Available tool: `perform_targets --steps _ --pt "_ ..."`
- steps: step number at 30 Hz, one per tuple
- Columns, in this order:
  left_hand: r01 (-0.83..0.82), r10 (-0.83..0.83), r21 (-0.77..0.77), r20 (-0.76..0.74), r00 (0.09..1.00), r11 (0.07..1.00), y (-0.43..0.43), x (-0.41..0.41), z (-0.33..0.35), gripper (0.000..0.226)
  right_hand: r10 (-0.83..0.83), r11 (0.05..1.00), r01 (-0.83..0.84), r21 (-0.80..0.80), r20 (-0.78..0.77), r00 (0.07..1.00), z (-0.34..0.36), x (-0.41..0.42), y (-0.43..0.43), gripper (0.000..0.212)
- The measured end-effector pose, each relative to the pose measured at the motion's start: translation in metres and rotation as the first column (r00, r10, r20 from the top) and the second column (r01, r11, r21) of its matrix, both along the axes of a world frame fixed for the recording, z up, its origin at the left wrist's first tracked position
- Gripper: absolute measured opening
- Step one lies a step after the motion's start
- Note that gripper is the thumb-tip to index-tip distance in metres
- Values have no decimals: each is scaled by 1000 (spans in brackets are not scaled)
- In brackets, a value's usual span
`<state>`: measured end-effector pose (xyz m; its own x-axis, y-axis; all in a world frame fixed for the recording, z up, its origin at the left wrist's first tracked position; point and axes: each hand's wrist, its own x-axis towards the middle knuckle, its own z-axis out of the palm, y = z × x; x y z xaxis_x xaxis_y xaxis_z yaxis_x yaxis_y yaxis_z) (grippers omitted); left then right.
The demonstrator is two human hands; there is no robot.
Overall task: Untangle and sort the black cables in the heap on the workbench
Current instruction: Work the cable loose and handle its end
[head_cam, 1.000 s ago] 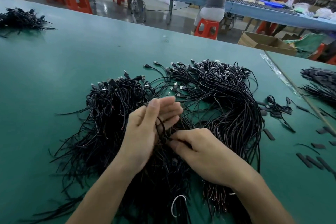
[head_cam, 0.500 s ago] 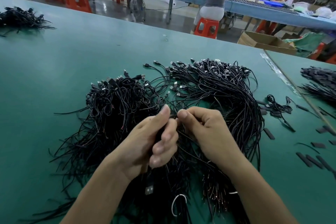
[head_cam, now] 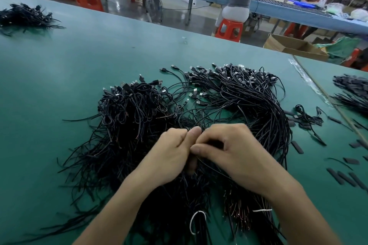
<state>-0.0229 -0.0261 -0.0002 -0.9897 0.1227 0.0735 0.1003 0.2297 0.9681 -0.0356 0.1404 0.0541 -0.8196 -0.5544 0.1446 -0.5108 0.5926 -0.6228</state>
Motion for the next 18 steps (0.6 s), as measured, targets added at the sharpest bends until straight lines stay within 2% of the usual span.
perform_targets --steps 2,4,7,10,12,14,16,18 --pt "83 -91 77 102 991 994 -2 3 5 62 -62 990 56 -131 -46 997 0 -3 2 11" --pt "186 -222 195 183 958 963 -5 6 11 65 -70 968 73 -240 22 997 -3 -5 2 12" --pt "314 -406 363 213 888 877 -14 8 16 58 123 904 -5 -427 249 961 -8 -5 1 19" --pt "350 -509 505 217 833 789 -18 9 16 54 183 905 -56 -421 267 946 -6 -6 3 12" --pt "303 -488 530 253 835 792 -12 10 15 56 152 939 -61 -338 248 957 -5 -10 5 10" --pt "205 -387 505 287 876 838 -2 10 14 55 94 965 -29 -262 237 967 -5 -12 7 11" --pt "109 -255 456 272 928 884 4 7 11 53 40 973 13 -230 225 973 -6 -13 8 12" --pt "71 -194 426 251 948 902 3 6 8 55 38 981 4 -194 211 977 -7 -12 9 14"
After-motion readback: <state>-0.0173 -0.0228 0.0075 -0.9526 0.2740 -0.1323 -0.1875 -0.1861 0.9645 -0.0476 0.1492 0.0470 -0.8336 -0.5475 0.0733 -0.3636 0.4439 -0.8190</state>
